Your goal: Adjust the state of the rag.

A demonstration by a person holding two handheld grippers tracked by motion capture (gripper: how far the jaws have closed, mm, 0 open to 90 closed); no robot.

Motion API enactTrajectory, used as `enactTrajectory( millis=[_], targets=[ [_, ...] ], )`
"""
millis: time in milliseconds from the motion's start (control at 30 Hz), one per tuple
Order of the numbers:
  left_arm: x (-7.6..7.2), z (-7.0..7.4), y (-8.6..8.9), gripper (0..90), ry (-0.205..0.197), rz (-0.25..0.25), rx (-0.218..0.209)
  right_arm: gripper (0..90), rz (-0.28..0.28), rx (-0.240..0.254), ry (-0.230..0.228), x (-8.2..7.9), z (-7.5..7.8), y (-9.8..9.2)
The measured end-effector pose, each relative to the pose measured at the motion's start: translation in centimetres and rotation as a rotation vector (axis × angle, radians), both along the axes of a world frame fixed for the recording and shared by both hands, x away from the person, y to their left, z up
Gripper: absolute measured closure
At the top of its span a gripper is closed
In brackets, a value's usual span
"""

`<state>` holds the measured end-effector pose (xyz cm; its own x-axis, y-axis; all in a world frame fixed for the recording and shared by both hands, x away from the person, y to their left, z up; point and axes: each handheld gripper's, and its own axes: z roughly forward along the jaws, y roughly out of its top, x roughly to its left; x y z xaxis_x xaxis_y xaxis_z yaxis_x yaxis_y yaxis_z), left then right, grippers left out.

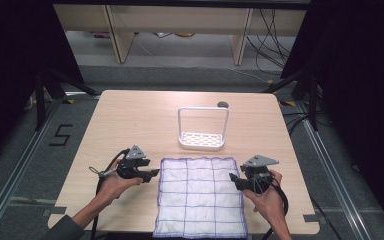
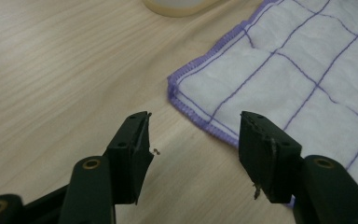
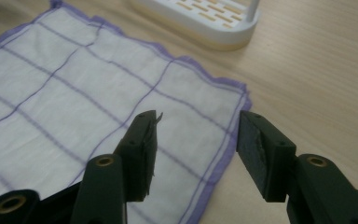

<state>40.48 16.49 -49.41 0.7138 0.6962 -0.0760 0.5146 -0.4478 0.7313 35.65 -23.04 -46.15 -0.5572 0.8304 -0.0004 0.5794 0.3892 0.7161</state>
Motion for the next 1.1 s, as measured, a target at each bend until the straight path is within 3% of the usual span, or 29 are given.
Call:
enactTrajectory(
  millis=[67,100,133,167,267,400,433,533,600,633,733,833,900,933,1100],
  targets=[
    [0.2,0.1,-0.2,41.9,0.011,-0.008,0.006,49.1,-0.011,0.0,0.004,0.6,-0.1,-0.1],
    [0.6,0.2,-0.6,41.9,0.009,-0.007,-0.003,49.1,-0.033,-0.004,0.046,1.7,-0.1,-0.1],
    [0.6,0.2,-0.6,42.2,0.009,-0.007,-0.003,49.2,-0.027,-0.014,0.028,2.4,-0.2,-0.2],
    [1.0,0.4,-0.9,42.7,0.001,-0.013,0.013,49.8,-0.032,-0.013,0.036,2.9,-0.2,-0.3],
    [1.5,0.4,-1.1,43.0,0.005,-0.017,0.01,50.1,-0.035,-0.006,0.048,3.8,-0.3,-0.3],
    [2.8,0.3,-1.1,43.3,0.016,-0.01,0.002,51.4,-0.016,-0.03,0.042,5.8,-0.9,-0.3],
    [2.9,0.2,-1.3,43.3,0.025,0.004,-0.005,51.8,-0.02,-0.029,0.066,6.0,-0.9,-0.2],
    [3.4,0.0,-1.5,42.7,0.027,-0.007,0.009,52.3,-0.005,-0.042,0.067,6.9,-1.5,-0.2],
    [3.6,-0.1,-1.6,41.2,0.037,-0.009,0.004,52.9,-0.007,-0.043,0.076,7.1,-1.7,-0.1],
    [3.8,-0.5,-1.9,40.8,0.06,-0.018,-0.008,53.0,0.0,-0.053,0.08,7.6,-2.1,0.0],
    [4.1,-0.9,-2.1,40.6,0.074,-0.016,0.016,53.3,-0.021,-0.032,0.119,7.9,-2.4,0.4],
    [4.4,-1.0,-2.1,40.7,0.075,-0.012,0.022,53.4,-0.021,-0.03,0.119,8.2,-2.6,0.5],
    [4.5,-1.1,-2.1,41.1,0.076,-0.007,0.018,53.7,-0.018,-0.046,0.096,8.5,-2.9,0.7],
    [4.5,-1.0,-2.1,41.6,0.079,-0.004,0.015,54.1,-0.012,-0.054,0.115,8.5,-2.8,0.6],
    [4.6,-1.0,-2.2,44.2,0.07,-0.009,0.023,54.4,-0.032,-0.033,0.121,8.6,-3.0,0.8]
  ],
)
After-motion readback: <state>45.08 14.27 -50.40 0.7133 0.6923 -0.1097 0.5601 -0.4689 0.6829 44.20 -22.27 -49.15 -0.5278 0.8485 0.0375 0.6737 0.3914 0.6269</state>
